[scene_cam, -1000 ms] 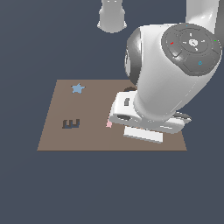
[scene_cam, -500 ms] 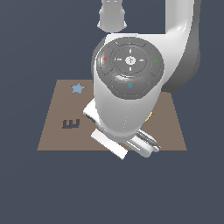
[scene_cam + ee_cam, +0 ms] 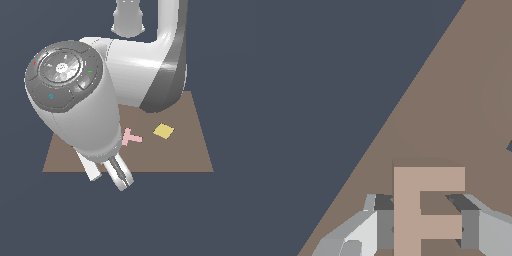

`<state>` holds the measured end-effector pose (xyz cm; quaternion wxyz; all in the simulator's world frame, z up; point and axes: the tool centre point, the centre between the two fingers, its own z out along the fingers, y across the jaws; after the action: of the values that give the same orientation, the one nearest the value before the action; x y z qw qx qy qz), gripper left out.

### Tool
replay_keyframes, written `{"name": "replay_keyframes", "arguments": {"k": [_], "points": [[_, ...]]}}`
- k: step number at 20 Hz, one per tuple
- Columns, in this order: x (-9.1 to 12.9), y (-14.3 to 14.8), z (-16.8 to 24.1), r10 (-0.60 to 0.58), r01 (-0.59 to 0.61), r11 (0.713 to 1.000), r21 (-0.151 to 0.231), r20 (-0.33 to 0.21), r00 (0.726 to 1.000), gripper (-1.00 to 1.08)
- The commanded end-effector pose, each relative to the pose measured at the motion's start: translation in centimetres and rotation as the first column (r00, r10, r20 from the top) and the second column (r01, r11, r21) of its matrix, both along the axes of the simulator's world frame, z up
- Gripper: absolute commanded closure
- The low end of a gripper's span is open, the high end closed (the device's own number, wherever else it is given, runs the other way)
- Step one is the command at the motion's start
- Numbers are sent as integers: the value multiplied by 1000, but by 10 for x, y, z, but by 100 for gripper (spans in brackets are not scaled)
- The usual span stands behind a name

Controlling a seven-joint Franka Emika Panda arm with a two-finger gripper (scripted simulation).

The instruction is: Insert a designated object into the corresponding slot on a board.

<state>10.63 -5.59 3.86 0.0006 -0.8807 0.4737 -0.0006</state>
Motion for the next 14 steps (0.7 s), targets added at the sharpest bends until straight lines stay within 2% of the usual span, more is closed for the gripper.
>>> {"name": "replay_keyframes", "arguments": {"k": [1, 8, 14], "points": [[-4, -18, 1, -96, 96, 995, 0, 0, 995, 108], [-25, -63, 1, -334, 334, 943, 0, 0, 943, 108], [-41, -84, 2, -455, 455, 891, 0, -1, 891, 108]]}}
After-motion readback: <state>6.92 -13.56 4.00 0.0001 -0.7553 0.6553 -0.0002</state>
